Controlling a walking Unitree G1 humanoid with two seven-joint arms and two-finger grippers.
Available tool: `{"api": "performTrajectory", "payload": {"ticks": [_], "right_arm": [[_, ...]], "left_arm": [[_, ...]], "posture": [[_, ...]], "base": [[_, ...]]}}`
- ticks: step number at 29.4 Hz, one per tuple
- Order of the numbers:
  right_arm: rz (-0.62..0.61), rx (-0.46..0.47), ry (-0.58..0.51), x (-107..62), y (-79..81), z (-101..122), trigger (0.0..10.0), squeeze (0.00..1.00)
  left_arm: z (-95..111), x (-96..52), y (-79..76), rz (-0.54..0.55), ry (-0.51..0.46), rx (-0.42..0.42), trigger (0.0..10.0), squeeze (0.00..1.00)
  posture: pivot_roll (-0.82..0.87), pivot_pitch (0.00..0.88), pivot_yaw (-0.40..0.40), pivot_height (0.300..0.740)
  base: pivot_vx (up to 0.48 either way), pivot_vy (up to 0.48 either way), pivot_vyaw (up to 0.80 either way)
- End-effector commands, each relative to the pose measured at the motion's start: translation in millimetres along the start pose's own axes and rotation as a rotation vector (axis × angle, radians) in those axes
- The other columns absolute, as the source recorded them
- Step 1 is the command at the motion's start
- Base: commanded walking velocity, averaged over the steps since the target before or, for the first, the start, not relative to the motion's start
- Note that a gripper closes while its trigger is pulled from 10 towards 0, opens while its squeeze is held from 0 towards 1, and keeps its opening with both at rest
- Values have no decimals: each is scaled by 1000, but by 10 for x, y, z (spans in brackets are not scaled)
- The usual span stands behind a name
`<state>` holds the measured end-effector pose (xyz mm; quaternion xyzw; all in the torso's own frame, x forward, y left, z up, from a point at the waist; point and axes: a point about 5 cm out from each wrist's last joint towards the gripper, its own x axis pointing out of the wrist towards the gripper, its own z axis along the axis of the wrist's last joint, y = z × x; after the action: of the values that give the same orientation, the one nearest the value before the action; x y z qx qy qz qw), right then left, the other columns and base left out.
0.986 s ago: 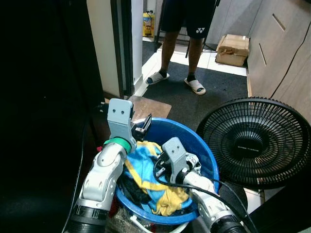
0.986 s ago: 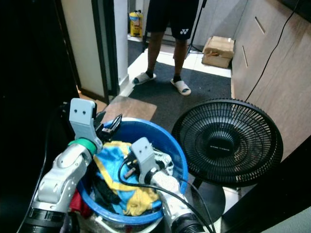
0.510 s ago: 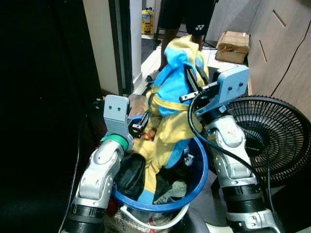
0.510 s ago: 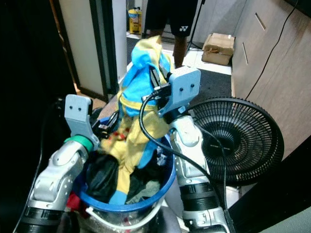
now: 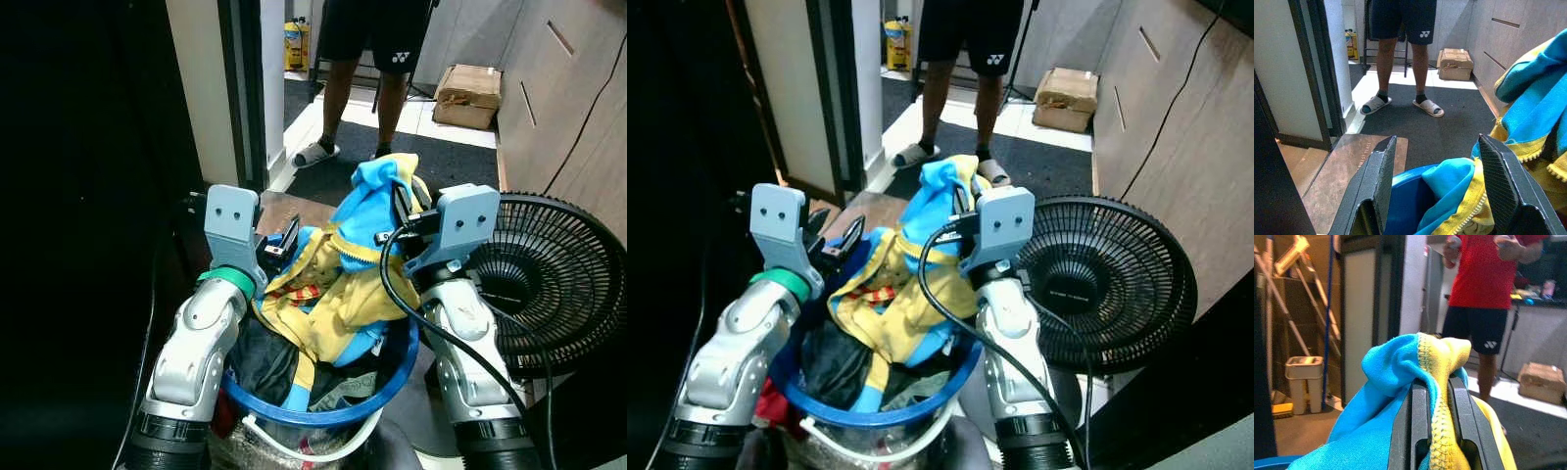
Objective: Clothes washing
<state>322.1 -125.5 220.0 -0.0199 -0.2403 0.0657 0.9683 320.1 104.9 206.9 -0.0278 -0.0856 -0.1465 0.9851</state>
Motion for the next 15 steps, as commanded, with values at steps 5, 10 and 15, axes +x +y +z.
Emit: {"api": "performTrajectory", "payload": {"ticks": [5,10,15], "right_arm": [[-65,14,38,-13,-89,-66,10000,0],[-75,8,46,-7,-103,-79,10000,0],[-84,3,54,-12,-98,-95,10000,0]], "left_arm": [[-28,0,17,7,11,2,10000,0],[-31,-1,11,11,12,2,10000,0],[-45,-6,25,15,20,7,10000,0]], "posture": [[77,0,7,530],[77,1,0,540],[87,1,8,555]], "base": [[0,0,0],[0,0,0],[0,0,0]]}}
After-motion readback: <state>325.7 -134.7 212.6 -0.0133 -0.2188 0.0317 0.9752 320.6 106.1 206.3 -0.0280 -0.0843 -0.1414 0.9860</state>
